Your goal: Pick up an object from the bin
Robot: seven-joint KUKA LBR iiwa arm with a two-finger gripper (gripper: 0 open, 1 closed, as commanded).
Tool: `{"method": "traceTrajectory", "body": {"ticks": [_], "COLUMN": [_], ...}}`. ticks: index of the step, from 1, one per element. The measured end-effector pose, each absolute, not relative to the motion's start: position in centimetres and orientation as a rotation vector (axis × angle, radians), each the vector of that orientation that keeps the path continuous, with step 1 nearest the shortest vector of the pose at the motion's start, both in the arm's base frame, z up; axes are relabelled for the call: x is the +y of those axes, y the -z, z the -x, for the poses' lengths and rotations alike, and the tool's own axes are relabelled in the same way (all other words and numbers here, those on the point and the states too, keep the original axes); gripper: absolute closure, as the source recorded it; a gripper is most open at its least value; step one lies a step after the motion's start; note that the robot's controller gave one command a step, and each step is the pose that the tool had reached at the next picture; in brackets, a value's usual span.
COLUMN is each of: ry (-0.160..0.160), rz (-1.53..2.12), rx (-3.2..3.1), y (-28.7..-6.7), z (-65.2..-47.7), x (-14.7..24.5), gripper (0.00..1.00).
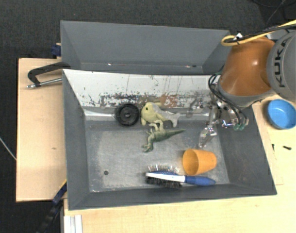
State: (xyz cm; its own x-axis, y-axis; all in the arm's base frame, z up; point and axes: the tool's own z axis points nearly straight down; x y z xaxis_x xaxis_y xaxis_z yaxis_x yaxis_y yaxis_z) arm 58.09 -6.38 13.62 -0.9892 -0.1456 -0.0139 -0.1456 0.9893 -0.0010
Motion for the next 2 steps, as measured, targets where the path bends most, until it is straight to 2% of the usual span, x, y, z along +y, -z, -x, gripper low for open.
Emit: {"method": "traceTrajectory", "body": {"ticks": [1,2], "ry": [0.002,0.001], "rz": [0.335,0.332], "rx": [3.106,3.106], "y": [-7.33,-7.62], "z": [-58.76,-58.78], "x": [-2.36,-2.42], "gripper": [0.0,1.0]}}
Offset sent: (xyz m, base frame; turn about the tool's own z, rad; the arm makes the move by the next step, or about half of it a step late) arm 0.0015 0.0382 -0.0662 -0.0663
